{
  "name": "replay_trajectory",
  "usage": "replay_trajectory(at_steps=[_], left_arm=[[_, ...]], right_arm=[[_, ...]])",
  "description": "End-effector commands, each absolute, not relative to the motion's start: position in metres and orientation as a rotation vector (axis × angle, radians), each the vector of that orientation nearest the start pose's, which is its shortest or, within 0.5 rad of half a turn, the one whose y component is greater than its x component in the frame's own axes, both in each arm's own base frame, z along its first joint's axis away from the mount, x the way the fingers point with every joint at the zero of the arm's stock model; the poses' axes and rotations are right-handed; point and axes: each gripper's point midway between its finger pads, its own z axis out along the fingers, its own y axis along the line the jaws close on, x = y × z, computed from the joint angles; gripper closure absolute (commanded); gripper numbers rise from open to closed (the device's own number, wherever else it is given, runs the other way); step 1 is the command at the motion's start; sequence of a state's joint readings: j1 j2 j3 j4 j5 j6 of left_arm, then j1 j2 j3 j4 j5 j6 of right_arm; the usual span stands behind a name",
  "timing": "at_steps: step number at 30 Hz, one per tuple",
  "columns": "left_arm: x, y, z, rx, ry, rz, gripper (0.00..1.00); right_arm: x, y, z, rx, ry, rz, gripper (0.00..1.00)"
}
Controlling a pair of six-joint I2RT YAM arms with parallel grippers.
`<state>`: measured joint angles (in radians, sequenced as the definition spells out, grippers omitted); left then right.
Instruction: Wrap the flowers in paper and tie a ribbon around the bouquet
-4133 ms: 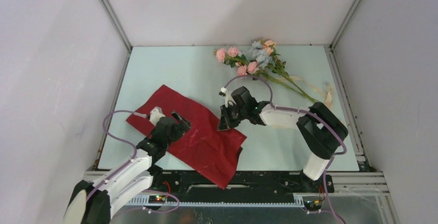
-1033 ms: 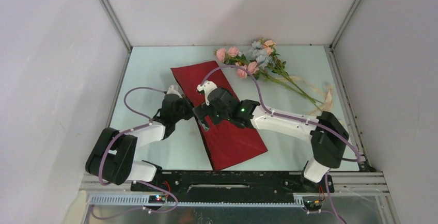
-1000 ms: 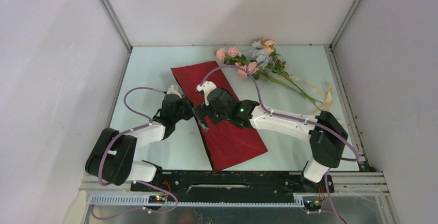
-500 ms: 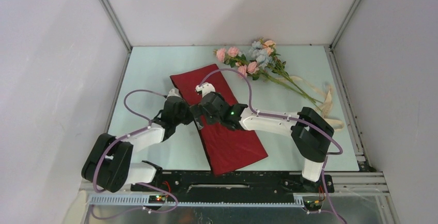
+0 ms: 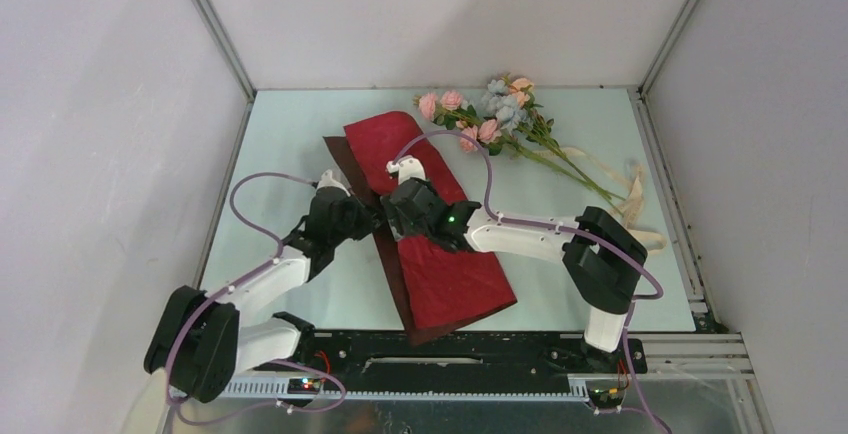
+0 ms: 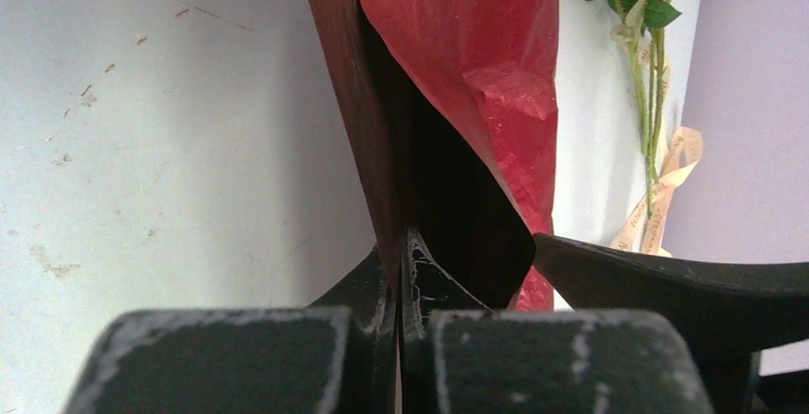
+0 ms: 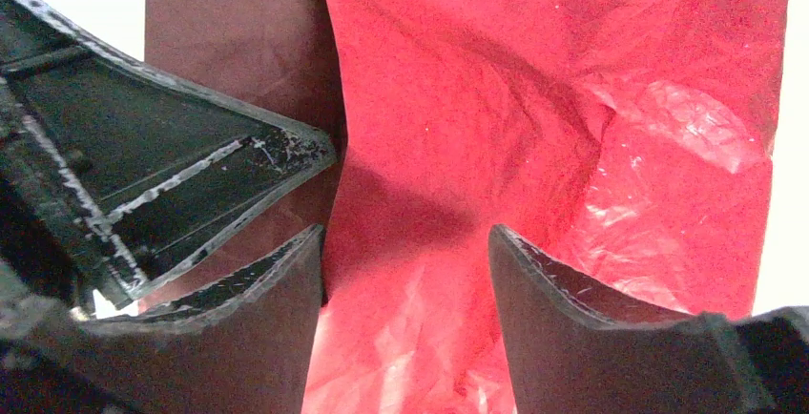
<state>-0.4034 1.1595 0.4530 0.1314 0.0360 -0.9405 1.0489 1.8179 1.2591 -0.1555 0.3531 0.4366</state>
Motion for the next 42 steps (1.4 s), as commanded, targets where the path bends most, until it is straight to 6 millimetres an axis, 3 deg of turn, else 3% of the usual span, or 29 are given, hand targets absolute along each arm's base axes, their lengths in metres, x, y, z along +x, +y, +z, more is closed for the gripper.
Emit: replay_trajectory(at_steps=[1,4,6,8,10,13,18,22,25,30,35,36,37,38,42], left_arm=[[0.294,-0.17,0.111,-0.518,2.127,-0.811,1.0],[0.288,-0.169,0.115,-0.498,2.124,-0.808,1.0],[0.285,-0.167,0.119,-0.484,2.112,-0.8,1.0],[0.282,-0.163,0.125,-0.473,2.099,-0.791,1.0],[0.281,-0.153,0.128,-0.477,2.082,-0.73,1.0],[0.277,-0.131,0.136,-0.495,2.089,-0.589,1.0],[0.269,-0.067,0.154,-0.615,2.03,-0.244,1.0],[0.254,-0.018,0.157,-0.757,1.991,-0.02,1.0],[0.241,0.0,0.145,-0.825,2.02,0.07,1.0],[0.23,-0.01,0.124,-0.846,2.084,0.006,1.0],[0.211,-0.03,0.095,-0.822,2.183,-0.132,1.0],[0.206,-0.032,0.086,-0.821,2.205,-0.143,1.0],[0.204,-0.038,0.085,-0.811,2.216,-0.187,1.0],[0.2,-0.04,0.077,-0.806,2.237,-0.196,1.0],[0.19,-0.052,0.061,-0.781,2.277,-0.287,0.97]], right_arm=[[0.287,0.4,0.099,-0.466,2.187,0.382,0.36],[0.297,0.394,0.097,-0.418,2.186,0.354,0.44],[0.303,0.388,0.095,-0.385,2.188,0.332,0.55],[0.31,0.382,0.093,-0.355,2.194,0.311,0.72],[0.317,0.373,0.096,-0.323,2.187,0.278,0.99],[0.326,0.358,0.113,-0.291,2.159,0.238,1.0],[0.335,0.318,0.154,-0.22,2.183,0.337,1.0],[0.328,0.291,0.158,-0.193,2.306,0.621,1.0],[0.332,0.271,0.154,-0.168,2.327,0.732,1.0],[0.356,0.258,0.149,-0.17,2.32,0.811,1.0],[0.391,0.245,0.121,-0.168,2.423,0.736,1.0],[0.399,0.243,0.123,-0.184,2.424,0.718,1.0],[0.404,0.24,0.109,-0.178,2.46,0.687,1.0],[0.415,0.234,0.111,-0.17,2.462,0.635,1.0],[0.443,0.221,0.08,-0.155,2.544,0.516,1.0]])
